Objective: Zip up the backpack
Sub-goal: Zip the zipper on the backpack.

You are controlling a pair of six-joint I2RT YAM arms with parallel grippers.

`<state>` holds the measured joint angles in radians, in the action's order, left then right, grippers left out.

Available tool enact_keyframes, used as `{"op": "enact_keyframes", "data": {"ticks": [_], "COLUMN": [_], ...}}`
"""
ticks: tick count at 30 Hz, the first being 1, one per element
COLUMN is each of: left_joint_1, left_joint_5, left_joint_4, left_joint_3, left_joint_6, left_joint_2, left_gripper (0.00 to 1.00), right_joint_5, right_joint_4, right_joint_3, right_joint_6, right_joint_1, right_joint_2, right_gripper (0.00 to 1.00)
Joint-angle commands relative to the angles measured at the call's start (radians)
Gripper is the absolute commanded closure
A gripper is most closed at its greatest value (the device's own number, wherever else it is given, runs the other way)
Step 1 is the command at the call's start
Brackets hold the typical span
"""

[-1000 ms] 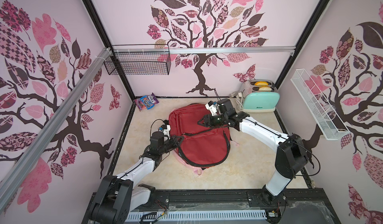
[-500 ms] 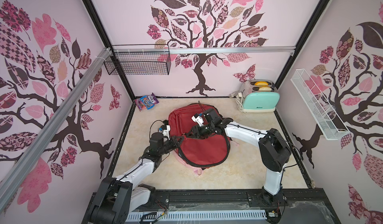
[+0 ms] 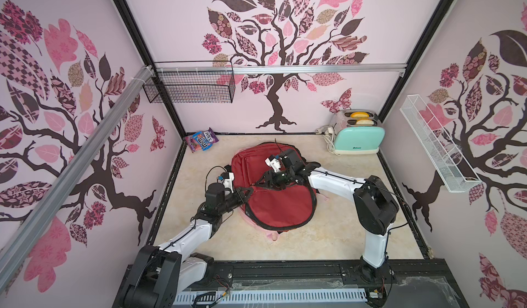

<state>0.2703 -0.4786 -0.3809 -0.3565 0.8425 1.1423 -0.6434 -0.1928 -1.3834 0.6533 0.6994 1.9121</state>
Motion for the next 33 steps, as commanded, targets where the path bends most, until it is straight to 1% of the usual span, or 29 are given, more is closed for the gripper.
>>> {"op": "enact_keyframes", "data": {"ticks": [1, 4, 10, 18, 25, 28, 29, 31, 33], "left_joint_1": [0.014, 0.015, 0.015, 0.017, 0.021, 0.021, 0.023, 0.023, 0.023], "left_joint_5": [-0.032, -0.037, -0.036, -0.038, -0.041, -0.042, -0.043, -0.043, -0.040], "left_joint_4": [-0.079, -0.094, -0.093, -0.096, -0.099, -0.102, -0.104, -0.103, -0.097], "left_joint_3": [0.009, 0.011, 0.014, 0.012, 0.011, 0.014, 0.014, 0.016, 0.012], "left_joint_6": [0.001, 0.008, 0.009, 0.012, 0.012, 0.013, 0.013, 0.015, 0.011], "left_joint_2": [-0.017, -0.009, -0.011, -0.009, -0.007, -0.004, -0.004, -0.005, -0.008], "left_gripper": [1.00, 1.00, 1.00, 1.00, 1.00, 1.00, 1.00, 1.00, 1.00], "right_joint_5": [-0.004, -0.014, 0.009, 0.031, 0.002, -0.010, -0.010, -0.015, -0.015], "right_joint_4": [0.114, 0.133, 0.097, 0.088, 0.106, 0.115, 0.122, 0.128, 0.128], "right_joint_3": [0.006, -0.018, -0.058, -0.083, -0.116, -0.131, -0.134, -0.140, -0.141], "right_joint_6": [0.092, 0.116, 0.120, 0.146, 0.155, 0.163, 0.167, 0.169, 0.166], "right_joint_1": [-0.009, -0.009, -0.009, -0.012, -0.012, -0.012, -0.012, -0.012, -0.012], "right_joint_2": [0.032, 0.046, 0.075, 0.124, 0.158, 0.173, 0.176, 0.180, 0.177], "right_gripper": [0.49, 0.49, 0.50, 0.57, 0.62, 0.69, 0.73, 0.83, 0.96]}}
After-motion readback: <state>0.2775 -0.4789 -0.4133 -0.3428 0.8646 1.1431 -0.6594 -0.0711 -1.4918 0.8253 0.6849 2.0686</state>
